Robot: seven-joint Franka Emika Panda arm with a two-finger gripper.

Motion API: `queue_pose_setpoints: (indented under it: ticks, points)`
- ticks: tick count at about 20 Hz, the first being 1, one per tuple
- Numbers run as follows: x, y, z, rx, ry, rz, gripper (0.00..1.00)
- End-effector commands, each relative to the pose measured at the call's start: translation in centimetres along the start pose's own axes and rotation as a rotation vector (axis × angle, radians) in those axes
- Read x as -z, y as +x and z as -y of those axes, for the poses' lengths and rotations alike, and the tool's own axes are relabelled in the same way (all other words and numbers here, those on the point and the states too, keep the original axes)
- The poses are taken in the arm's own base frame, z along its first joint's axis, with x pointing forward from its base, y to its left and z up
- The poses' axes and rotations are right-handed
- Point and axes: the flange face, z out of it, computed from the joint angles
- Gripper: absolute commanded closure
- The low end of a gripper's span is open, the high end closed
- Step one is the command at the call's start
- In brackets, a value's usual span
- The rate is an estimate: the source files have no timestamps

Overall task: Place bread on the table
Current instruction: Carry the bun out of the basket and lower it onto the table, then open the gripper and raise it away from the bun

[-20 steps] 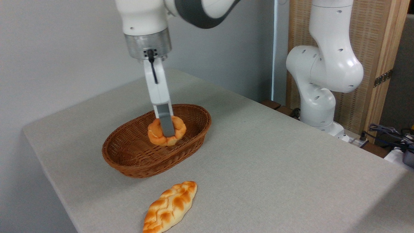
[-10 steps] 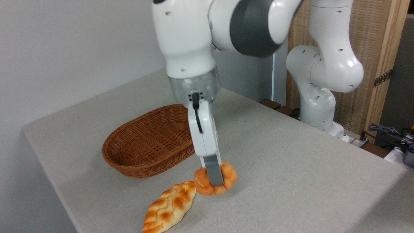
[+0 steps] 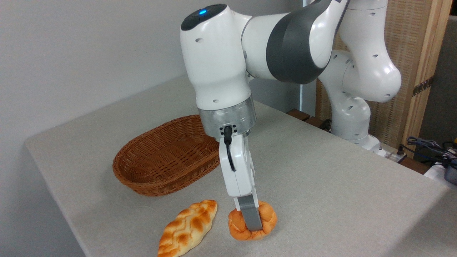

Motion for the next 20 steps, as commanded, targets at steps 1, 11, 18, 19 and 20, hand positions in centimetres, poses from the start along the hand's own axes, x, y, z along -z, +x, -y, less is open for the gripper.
queue_pose_setpoints:
  ticks: [1,11,18,19,20]
  points:
    - [-0.8,0.9,0.2,-0.012,-0.005,-0.009,0.00]
    - [-0.8,1.8,0.4,0.006,-0.013,-0.046,0.00]
    - [8.5,6.1,1.1,0.312,-0.047,-0.184,0.00]
    - [10.0,6.9,0.9,0.358,-0.069,-0.181,0.00]
    - [11.5,7.9,0.7,0.414,-0.079,-0.176,0.00]
